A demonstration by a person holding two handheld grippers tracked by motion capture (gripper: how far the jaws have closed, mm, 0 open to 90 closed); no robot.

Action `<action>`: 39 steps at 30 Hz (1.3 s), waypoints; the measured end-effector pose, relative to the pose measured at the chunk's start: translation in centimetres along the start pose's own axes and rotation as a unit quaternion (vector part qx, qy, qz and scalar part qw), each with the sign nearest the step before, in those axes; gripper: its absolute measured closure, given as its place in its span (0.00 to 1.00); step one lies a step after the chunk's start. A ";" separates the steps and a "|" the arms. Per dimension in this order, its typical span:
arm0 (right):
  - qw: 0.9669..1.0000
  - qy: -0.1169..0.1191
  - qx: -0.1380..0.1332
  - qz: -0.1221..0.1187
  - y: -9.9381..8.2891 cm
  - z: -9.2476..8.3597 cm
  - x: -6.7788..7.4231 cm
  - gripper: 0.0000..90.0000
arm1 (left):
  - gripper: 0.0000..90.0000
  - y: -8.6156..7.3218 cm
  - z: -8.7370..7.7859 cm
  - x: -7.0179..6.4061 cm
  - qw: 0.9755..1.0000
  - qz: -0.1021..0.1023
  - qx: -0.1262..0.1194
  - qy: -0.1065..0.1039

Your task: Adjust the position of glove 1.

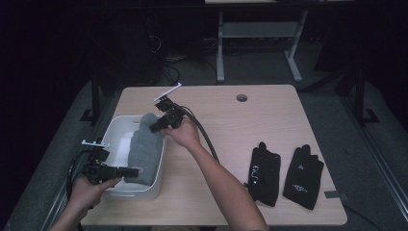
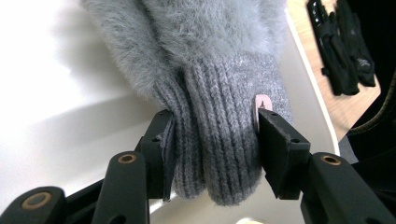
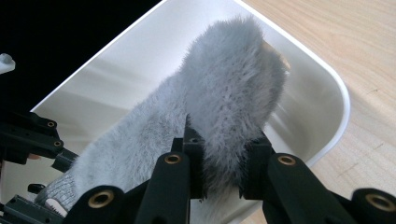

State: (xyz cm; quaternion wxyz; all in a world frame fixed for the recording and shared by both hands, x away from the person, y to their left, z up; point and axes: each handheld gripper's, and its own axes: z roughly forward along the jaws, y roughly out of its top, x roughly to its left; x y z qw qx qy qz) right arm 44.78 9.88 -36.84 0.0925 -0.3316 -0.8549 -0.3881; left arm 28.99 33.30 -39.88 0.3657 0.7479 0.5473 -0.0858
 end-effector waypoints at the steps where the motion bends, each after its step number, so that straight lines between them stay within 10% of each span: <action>1: 1.000 0.000 0.000 0.000 0.0 0.0 0.0 0.85 | 0.54 0.0 0.0 0.0 1.000 0.000 0.000 0.000; 9: 1.000 -0.015 0.010 -0.012 0.0 0.5 0.2 0.83 | 0.49 0.1 -0.1 0.0 1.000 -0.008 0.006 0.000; 18: 1.000 -0.030 -0.006 0.000 0.4 0.4 0.0 0.56 | 0.49 0.5 -0.9 -0.4 1.000 0.008 -0.014 0.017; 39: 0.998 -0.041 -0.040 -0.010 0.1 -5.1 -0.6 0.50 | 0.45 2.1 -1.8 -3.5 0.996 0.061 -0.063 0.023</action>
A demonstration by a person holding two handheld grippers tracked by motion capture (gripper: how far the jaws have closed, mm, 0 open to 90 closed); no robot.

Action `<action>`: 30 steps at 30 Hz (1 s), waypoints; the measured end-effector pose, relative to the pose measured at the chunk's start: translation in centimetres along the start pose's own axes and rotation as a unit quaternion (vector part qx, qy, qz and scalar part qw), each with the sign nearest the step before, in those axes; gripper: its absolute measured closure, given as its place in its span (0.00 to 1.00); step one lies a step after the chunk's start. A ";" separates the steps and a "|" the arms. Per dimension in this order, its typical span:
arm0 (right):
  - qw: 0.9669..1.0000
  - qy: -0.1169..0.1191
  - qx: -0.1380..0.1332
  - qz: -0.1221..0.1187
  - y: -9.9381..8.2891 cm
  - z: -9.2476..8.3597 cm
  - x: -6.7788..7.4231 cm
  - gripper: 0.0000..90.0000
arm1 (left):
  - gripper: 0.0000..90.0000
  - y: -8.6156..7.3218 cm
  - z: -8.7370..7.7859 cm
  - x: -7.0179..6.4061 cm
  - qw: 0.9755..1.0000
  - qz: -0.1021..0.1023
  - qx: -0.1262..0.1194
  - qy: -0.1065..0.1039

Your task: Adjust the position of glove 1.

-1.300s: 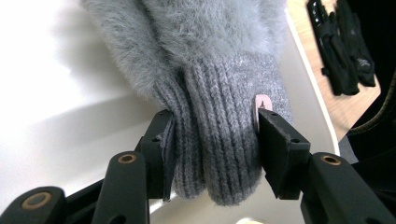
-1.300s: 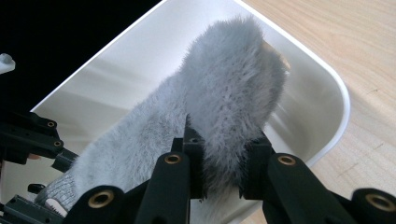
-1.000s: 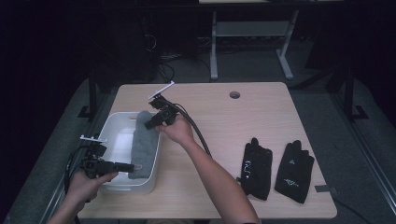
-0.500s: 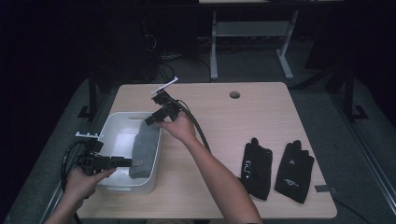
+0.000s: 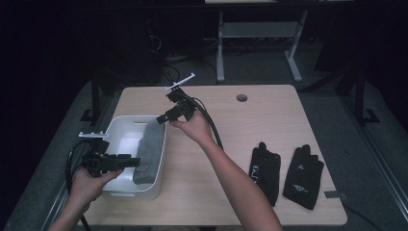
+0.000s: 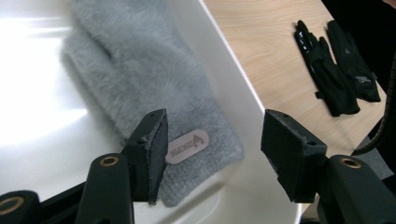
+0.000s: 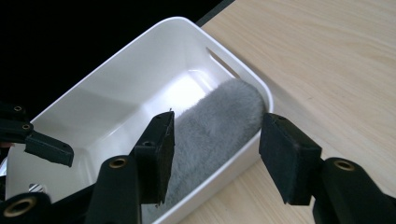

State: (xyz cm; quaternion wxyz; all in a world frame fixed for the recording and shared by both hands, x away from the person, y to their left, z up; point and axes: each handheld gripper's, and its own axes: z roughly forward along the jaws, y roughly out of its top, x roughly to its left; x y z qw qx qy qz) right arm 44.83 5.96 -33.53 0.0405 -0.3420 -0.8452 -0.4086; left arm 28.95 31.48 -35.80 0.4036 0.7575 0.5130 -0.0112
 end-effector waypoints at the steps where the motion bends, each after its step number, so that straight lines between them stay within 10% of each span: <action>1: 1.000 0.000 0.000 0.000 0.0 0.0 0.0 0.50 | 0.45 0.1 0.0 -0.2 1.000 0.002 -0.003 0.000; 30: 1.000 -0.018 -0.019 0.007 -0.9 -5.3 -1.3 0.44 | 0.40 2.3 0.6 -3.9 0.998 0.044 -0.026 -0.029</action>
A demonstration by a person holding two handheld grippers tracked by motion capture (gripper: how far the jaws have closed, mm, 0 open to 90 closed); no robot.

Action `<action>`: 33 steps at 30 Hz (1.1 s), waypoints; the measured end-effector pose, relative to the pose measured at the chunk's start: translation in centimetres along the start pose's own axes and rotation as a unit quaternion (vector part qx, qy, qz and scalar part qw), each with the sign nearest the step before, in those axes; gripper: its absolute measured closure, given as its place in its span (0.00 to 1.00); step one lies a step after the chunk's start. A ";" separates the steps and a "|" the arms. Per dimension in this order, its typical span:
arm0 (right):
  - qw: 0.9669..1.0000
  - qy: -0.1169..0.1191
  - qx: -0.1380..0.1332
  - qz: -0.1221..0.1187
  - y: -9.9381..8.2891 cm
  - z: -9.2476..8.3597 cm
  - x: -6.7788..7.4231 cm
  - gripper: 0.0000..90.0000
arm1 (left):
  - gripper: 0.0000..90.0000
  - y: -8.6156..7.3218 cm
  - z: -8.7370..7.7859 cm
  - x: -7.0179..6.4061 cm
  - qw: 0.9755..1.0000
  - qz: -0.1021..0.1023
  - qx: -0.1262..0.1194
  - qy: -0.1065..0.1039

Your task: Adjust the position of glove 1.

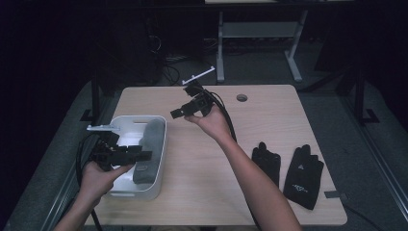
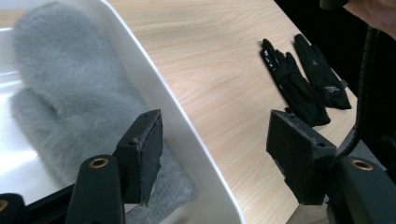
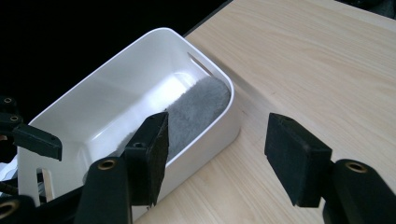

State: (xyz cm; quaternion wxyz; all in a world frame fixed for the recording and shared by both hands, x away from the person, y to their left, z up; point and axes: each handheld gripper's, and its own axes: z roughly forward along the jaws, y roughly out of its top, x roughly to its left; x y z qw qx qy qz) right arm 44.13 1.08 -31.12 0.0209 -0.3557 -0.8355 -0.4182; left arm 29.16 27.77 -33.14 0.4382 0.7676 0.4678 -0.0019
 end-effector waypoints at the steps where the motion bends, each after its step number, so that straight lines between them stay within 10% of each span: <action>1: 1.000 -0.002 -0.001 -0.001 -0.1 -0.4 -0.1 0.43 | 0.40 0.1 0.2 -0.2 1.000 0.002 0.000 -0.006; 33: 0.998 -0.048 -0.020 0.025 -5.8 -8.4 -4.2 0.39 | 0.37 1.4 5.1 -5.3 0.998 0.034 0.009 -0.060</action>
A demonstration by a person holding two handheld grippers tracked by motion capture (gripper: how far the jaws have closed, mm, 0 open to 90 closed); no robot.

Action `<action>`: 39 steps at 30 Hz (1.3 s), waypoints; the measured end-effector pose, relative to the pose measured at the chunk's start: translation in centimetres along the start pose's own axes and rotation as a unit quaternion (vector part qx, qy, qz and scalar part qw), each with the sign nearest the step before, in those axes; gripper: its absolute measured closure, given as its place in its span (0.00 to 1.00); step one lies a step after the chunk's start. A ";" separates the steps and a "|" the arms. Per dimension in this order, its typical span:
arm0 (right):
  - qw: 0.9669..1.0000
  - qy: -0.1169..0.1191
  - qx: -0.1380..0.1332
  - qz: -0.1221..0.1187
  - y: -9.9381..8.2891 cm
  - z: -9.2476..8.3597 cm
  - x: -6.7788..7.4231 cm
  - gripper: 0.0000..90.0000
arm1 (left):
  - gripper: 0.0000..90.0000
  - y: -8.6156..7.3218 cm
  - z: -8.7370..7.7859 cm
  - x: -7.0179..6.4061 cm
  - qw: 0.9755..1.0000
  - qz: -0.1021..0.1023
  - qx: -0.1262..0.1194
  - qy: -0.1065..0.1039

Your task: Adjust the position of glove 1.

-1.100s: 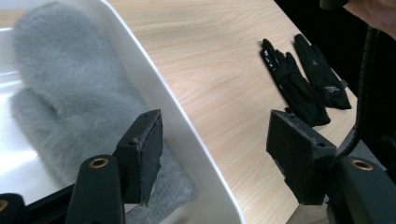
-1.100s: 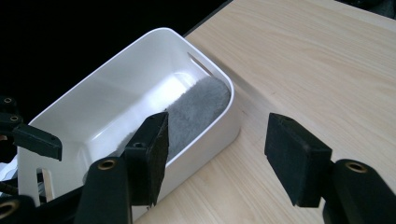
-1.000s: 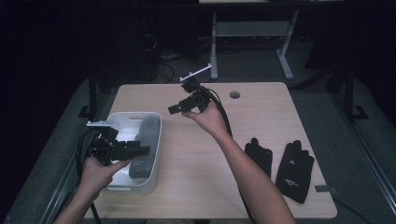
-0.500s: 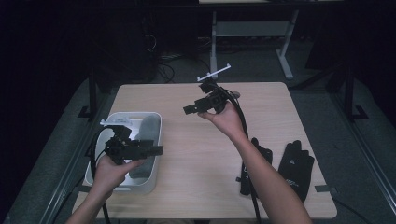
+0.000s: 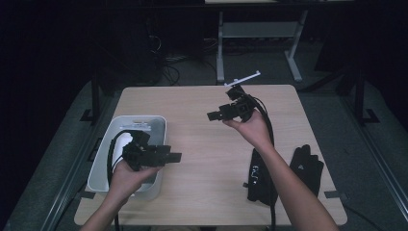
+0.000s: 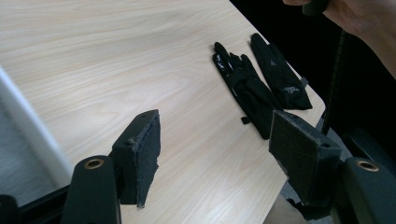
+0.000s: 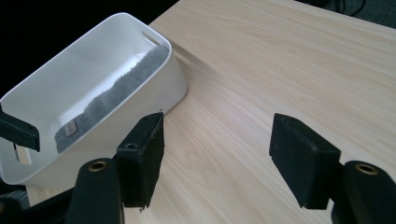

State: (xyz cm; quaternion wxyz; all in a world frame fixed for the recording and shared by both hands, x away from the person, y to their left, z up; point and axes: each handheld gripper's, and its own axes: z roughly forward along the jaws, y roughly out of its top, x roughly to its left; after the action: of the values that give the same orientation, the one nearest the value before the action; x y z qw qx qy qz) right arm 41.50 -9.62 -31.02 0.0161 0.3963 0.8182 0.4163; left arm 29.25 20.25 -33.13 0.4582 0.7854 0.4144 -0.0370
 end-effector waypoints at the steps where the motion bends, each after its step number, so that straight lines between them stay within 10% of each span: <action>1: 1.000 -0.003 -0.001 -0.001 -0.3 -0.3 -0.2 0.39 | 0.37 0.0 0.2 -0.1 1.000 0.001 0.001 -0.002; 39: 0.997 -0.058 -0.003 0.058 -9.2 -5.9 -5.6 0.38 | 0.34 0.3 5.1 -2.9 0.998 0.022 0.021 -0.049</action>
State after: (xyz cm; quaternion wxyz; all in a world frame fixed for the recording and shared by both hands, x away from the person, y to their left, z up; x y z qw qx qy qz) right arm 37.39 -20.35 -35.27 0.0402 0.4665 0.7902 0.3954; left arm 29.16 14.56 -34.55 0.4617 0.8013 0.3732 -0.0739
